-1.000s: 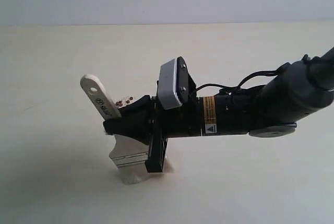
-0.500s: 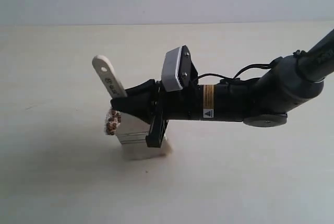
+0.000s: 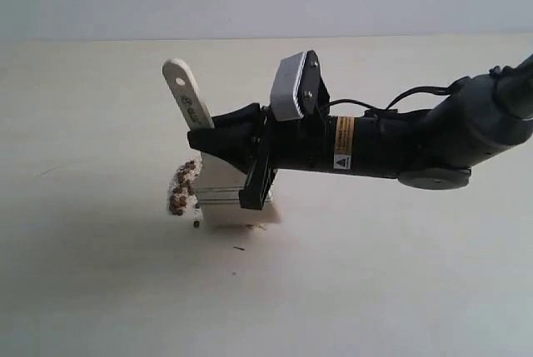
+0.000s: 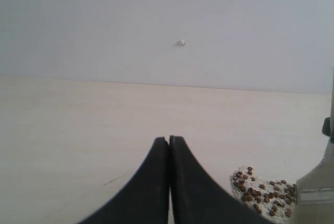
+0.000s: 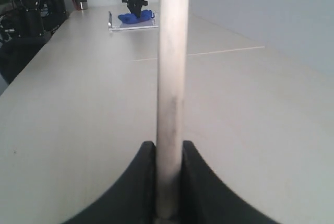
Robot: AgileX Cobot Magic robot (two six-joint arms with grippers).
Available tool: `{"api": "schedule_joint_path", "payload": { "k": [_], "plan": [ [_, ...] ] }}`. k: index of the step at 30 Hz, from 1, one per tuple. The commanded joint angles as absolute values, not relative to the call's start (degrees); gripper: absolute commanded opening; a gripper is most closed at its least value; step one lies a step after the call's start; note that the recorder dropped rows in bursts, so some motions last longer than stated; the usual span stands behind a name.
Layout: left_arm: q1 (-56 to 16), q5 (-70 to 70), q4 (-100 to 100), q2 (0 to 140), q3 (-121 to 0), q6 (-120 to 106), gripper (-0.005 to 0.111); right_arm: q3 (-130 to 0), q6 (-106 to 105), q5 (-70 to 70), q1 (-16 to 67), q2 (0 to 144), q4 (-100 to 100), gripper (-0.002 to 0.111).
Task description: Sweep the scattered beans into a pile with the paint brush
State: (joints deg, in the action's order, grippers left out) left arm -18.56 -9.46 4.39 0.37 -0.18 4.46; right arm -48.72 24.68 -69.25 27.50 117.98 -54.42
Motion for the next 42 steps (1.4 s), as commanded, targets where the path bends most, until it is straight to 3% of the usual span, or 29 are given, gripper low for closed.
{"api": "schedule_joint_path", "payload": {
  "k": [1, 5, 9, 11, 15, 17, 28, 42],
  "plan": [
    [-18.9, -9.4, 4.3, 0.0, 0.0, 4.8, 0.000, -49.0, 29.0, -70.0, 27.4, 112.6, -53.2, 0.000],
    [-18.9, -9.4, 4.3, 0.0, 0.0, 4.8, 0.000, -49.0, 33.7, -70.0, 28.6, 110.1, -45.3, 0.000],
    [-18.9, -9.4, 4.3, 0.0, 0.0, 4.8, 0.000, -49.0, 27.7, -67.1, 39.5, 110.1, -26.9, 0.000],
    [-18.9, -9.4, 4.3, 0.0, 0.0, 4.8, 0.000, -49.0, 19.4, -61.5, 47.2, 110.2, -8.1, 0.000],
    [-18.9, -9.4, 4.3, 0.0, 0.0, 4.8, 0.000, -49.0, 8.7, -65.3, 57.0, 113.3, 21.0, 0.000],
    [-18.9, -9.4, 4.3, 0.0, 0.0, 4.8, 0.000, -50.3, 7.6, -67.4, 58.9, 116.4, 25.8, 0.000],
    [-18.9, -9.4, 4.3, 0.0, 0.0, 4.6, 0.000, -61.7, 6.0, -55.6, 59.0, 123.5, 27.9, 0.000],
    [-18.9, -9.4, 4.3, 0.0, 0.0, 4.6, 0.000, -62.9, -10.7, -48.9, 59.3, 123.3, 46.9, 0.000]
  ]
}}
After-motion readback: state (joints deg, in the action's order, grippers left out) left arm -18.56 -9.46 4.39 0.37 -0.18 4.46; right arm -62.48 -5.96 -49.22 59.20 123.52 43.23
